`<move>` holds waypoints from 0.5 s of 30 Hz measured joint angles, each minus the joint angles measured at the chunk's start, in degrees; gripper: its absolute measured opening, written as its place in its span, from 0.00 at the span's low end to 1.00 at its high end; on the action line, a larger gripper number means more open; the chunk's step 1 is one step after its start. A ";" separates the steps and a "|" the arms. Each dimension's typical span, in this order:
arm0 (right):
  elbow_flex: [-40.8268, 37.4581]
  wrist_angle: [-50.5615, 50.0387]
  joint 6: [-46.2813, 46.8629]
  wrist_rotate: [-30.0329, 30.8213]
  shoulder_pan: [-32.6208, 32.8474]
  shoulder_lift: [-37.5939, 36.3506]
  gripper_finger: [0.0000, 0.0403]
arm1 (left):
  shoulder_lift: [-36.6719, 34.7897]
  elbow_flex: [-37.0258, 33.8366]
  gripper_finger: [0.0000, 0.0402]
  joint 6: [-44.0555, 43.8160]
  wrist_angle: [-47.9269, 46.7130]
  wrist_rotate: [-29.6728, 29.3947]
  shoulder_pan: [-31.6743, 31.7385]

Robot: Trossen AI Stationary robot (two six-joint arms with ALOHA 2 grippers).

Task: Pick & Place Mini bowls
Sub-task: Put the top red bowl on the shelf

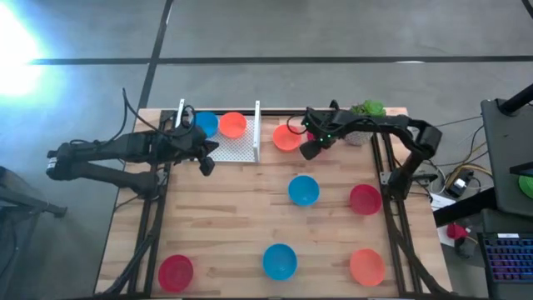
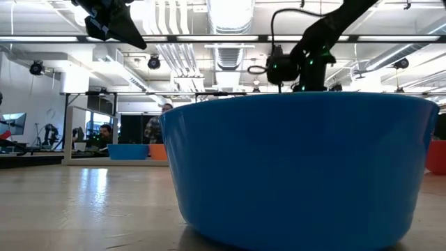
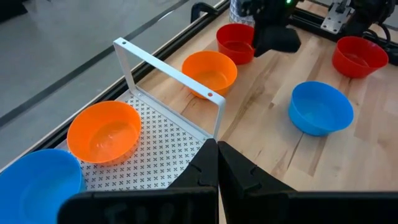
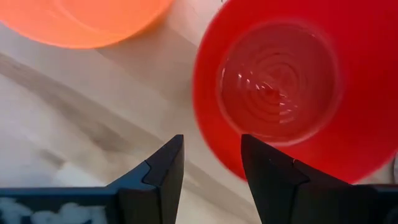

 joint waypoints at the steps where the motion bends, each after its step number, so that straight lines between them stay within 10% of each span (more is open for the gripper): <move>1: 0.12 -0.03 -0.26 0.27 -0.06 0.78 0.39 | 0.00 0.00 0.00 -0.02 0.00 0.00 0.00; 15: 1.61 -0.28 -3.84 0.61 -0.21 5.54 0.22 | 0.00 0.00 0.00 -0.11 0.37 0.00 0.02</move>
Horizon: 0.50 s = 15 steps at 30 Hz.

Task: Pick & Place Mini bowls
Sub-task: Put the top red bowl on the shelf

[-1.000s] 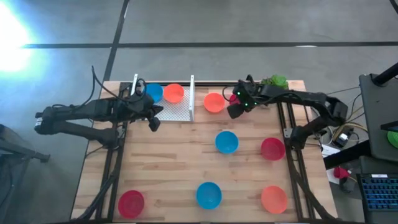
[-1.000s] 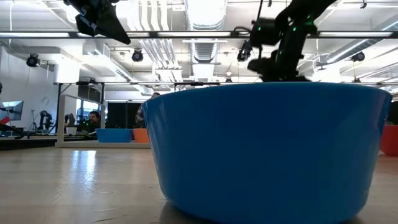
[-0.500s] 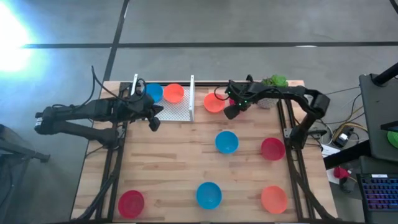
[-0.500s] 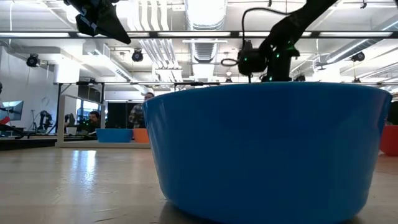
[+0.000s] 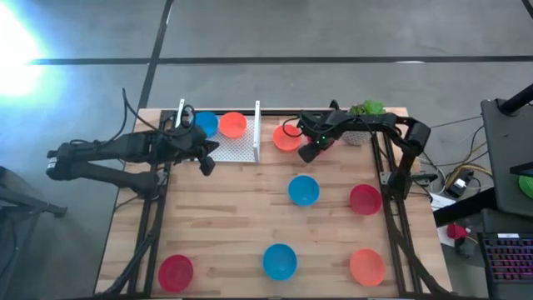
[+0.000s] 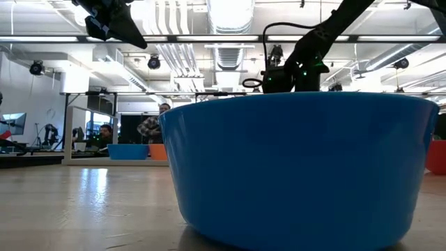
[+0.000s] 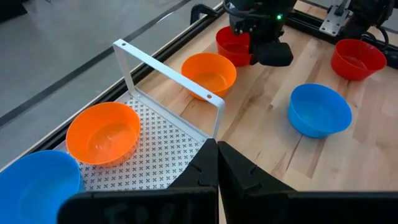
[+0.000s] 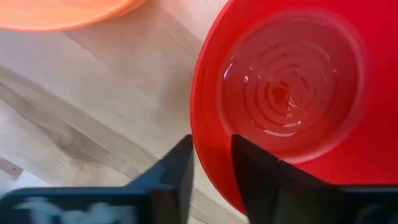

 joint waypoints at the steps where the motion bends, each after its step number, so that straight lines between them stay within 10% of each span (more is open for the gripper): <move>1: -0.02 -0.04 -0.27 0.06 0.00 -0.04 0.17 | 0.00 0.00 0.00 0.00 0.02 0.00 -0.02; 15: 0.11 -6.57 -0.87 3.08 5.29 -13.26 0.02 | -0.07 0.00 0.00 0.07 0.00 0.00 0.00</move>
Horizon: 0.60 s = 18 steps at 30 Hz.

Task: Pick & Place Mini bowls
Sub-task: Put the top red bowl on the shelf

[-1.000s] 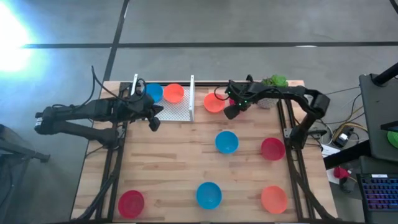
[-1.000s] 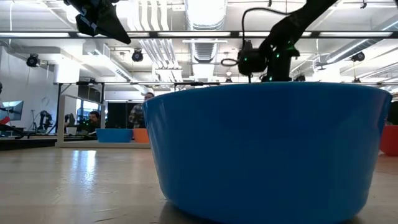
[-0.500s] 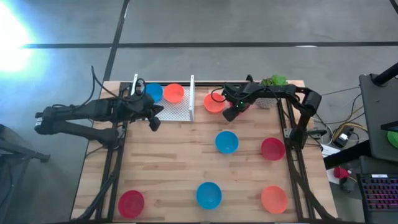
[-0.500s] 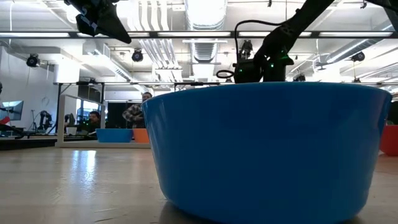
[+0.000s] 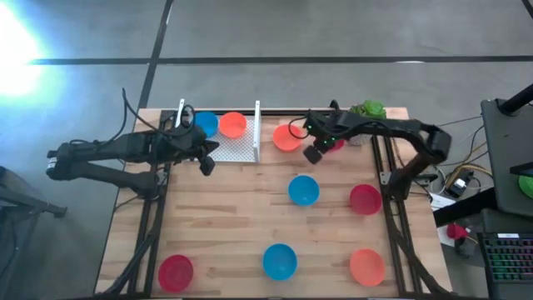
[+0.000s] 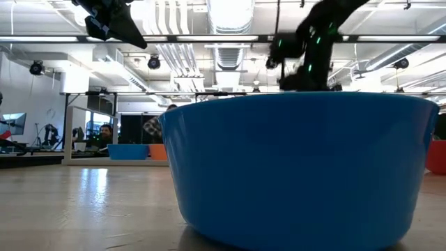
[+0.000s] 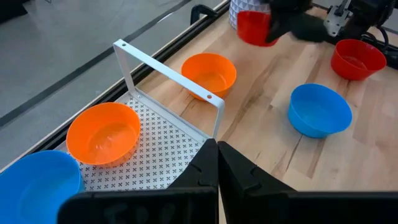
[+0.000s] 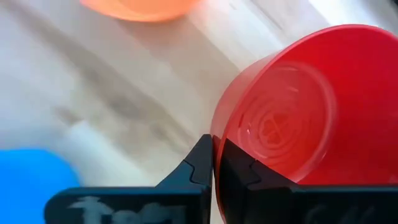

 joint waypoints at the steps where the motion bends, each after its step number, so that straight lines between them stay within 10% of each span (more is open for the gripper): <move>1: 0.32 -0.38 -0.13 -0.09 1.27 -1.79 0.02 | -0.02 0.00 0.00 0.02 -0.02 0.02 0.00; 18: 16.68 -2.94 -14.30 -1.15 22.72 -3.26 0.02 | -0.04 0.31 0.00 0.18 -0.02 0.02 0.00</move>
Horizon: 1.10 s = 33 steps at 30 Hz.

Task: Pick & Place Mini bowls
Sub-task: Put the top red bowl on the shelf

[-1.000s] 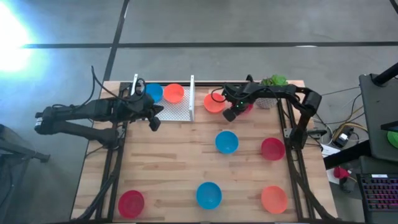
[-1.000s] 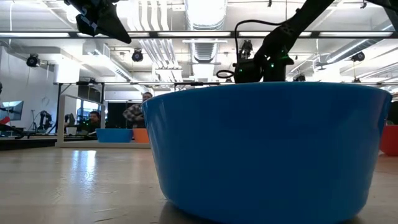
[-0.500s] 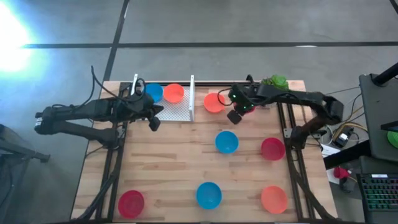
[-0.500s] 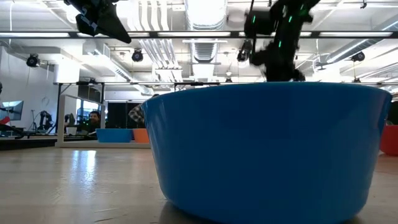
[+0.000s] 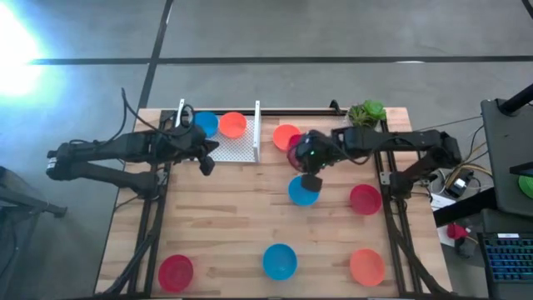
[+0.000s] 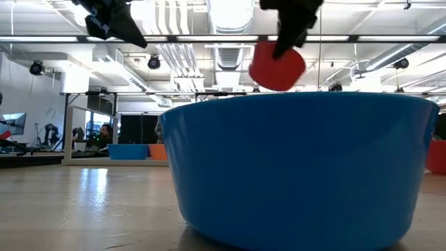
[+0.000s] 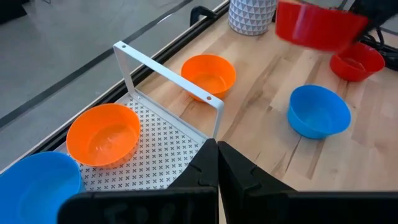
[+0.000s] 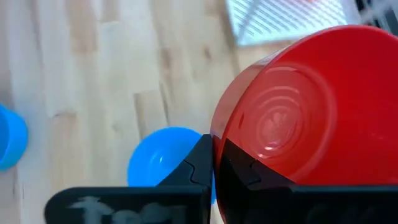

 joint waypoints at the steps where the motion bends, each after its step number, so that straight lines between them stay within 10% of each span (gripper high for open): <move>1: 1.26 0.11 -1.83 -0.90 0.45 1.14 0.02 | -0.06 0.08 0.00 0.11 0.04 0.00 0.00; 14: 17.46 -0.87 -19.11 -12.75 1.15 20.73 0.02 | -1.44 1.63 0.00 4.20 -0.07 0.00 0.00; 33: 35.84 -9.20 -26.67 -12.99 1.40 45.08 0.02 | -3.09 1.61 0.00 4.67 -0.56 0.00 -0.01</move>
